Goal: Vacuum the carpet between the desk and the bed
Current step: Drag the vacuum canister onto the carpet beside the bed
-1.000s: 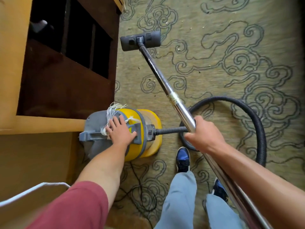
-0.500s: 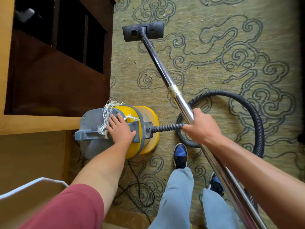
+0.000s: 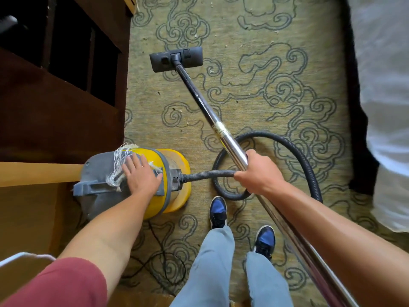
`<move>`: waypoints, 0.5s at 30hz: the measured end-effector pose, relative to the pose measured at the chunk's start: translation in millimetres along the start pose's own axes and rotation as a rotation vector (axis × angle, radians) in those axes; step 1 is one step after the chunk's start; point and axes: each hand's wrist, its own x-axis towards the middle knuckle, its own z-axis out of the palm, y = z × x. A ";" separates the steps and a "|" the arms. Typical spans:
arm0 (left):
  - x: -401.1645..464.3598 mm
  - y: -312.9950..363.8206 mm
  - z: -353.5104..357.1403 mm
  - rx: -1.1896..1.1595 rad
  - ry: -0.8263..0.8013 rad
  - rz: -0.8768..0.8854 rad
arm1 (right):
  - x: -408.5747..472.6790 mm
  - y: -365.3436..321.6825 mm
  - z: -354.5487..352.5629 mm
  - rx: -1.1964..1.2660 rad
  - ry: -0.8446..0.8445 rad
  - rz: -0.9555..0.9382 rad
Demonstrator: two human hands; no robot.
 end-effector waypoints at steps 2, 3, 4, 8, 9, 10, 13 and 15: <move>-8.5 17.8 -18.4 -0.066 0.046 0.054 | -8.9 1.0 -11.5 -0.015 0.003 0.001; -13.9 28.4 -29.2 -0.101 0.052 0.088 | -14.3 0.7 -18.5 -0.025 0.007 -0.004; -19.2 40.5 -40.6 -0.135 0.051 0.116 | -19.5 -0.1 -25.7 -0.031 0.010 -0.003; -33.8 88.8 -96.1 -0.301 0.050 0.180 | -41.0 -7.6 -59.8 -0.047 0.000 -0.012; -38.0 99.3 -110.6 -0.325 0.062 0.196 | -47.2 -7.9 -67.7 -0.047 0.006 -0.013; -43.2 108.5 -126.7 -0.357 0.074 0.204 | -54.7 -8.5 -76.1 -0.048 0.009 -0.015; -59.8 133.4 -165.2 -0.642 0.016 0.171 | -72.7 -9.4 -93.7 -0.048 0.014 -0.013; -78.9 153.4 -188.0 -1.017 -0.152 0.094 | -89.1 -9.0 -105.4 -0.042 0.029 -0.009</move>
